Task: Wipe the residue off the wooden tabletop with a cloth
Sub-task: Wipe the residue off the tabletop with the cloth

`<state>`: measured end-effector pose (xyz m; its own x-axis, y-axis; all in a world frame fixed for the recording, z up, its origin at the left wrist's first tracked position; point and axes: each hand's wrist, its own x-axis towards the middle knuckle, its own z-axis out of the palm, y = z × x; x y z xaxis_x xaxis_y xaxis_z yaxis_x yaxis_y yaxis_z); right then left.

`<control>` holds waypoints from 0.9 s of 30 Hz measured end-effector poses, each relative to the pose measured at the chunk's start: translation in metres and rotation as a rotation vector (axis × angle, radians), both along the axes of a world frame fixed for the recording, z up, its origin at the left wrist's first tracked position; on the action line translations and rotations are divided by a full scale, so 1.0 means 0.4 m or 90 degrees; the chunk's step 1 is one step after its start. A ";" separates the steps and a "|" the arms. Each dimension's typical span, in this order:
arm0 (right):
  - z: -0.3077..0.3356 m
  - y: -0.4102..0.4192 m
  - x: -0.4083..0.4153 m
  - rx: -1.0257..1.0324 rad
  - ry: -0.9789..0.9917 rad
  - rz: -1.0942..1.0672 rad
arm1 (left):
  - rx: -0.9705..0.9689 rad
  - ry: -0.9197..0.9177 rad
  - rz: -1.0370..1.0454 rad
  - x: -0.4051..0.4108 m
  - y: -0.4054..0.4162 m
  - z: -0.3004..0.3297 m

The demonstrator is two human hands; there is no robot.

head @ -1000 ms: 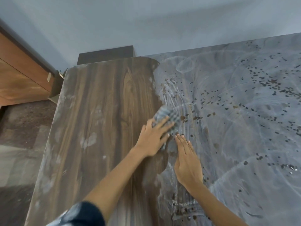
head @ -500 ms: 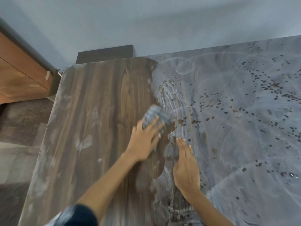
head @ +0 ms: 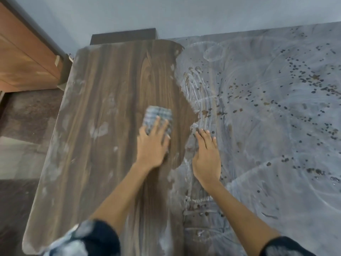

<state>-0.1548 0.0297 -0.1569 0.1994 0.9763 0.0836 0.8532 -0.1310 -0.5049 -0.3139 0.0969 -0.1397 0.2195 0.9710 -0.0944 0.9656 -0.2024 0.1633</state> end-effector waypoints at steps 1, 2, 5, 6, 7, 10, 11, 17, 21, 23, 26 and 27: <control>0.000 0.000 0.000 0.000 0.000 0.001 | 0.009 -0.005 -0.093 0.008 -0.078 0.009; 0.000 0.001 0.000 0.001 -0.001 -0.001 | 0.012 -0.008 -0.165 -0.002 -0.156 0.008; -0.003 0.001 -0.003 0.005 -0.020 0.001 | -0.003 -0.021 -0.234 -0.085 -0.279 0.019; -0.004 0.002 -0.004 0.002 -0.024 0.003 | -0.009 -0.024 -0.207 -0.115 -0.267 0.012; -0.005 0.003 -0.005 -0.001 -0.030 0.005 | -0.011 -0.031 -0.141 -0.139 -0.237 0.002; -0.007 0.003 -0.007 -0.018 -0.044 0.009 | -0.031 -0.083 0.176 -0.119 -0.107 -0.002; -0.008 0.000 -0.006 -0.028 -0.050 0.014 | -0.048 -0.089 0.258 -0.086 -0.081 0.002; -0.003 -0.001 0.006 -0.044 -0.053 0.048 | -0.075 -0.134 -0.110 0.010 -0.239 0.028; 0.001 -0.003 0.003 -0.033 -0.048 0.046 | -0.051 -0.120 -0.203 -0.140 -0.296 0.005; 0.001 -0.005 0.001 -0.035 -0.055 0.046 | -0.012 -0.116 -0.080 -0.202 -0.239 -0.014; 0.003 -0.005 0.004 -0.046 -0.081 0.052 | -0.054 -0.134 0.219 -0.155 -0.149 0.000; 0.006 -0.006 0.004 -0.046 -0.087 0.054 | -0.073 -0.127 0.237 -0.115 -0.147 0.009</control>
<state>-0.1531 0.0272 -0.1546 0.1073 0.9937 0.0327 0.9227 -0.0873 -0.3756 -0.3598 0.0381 -0.1361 -0.1186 0.9732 -0.1972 0.9163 0.1838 0.3558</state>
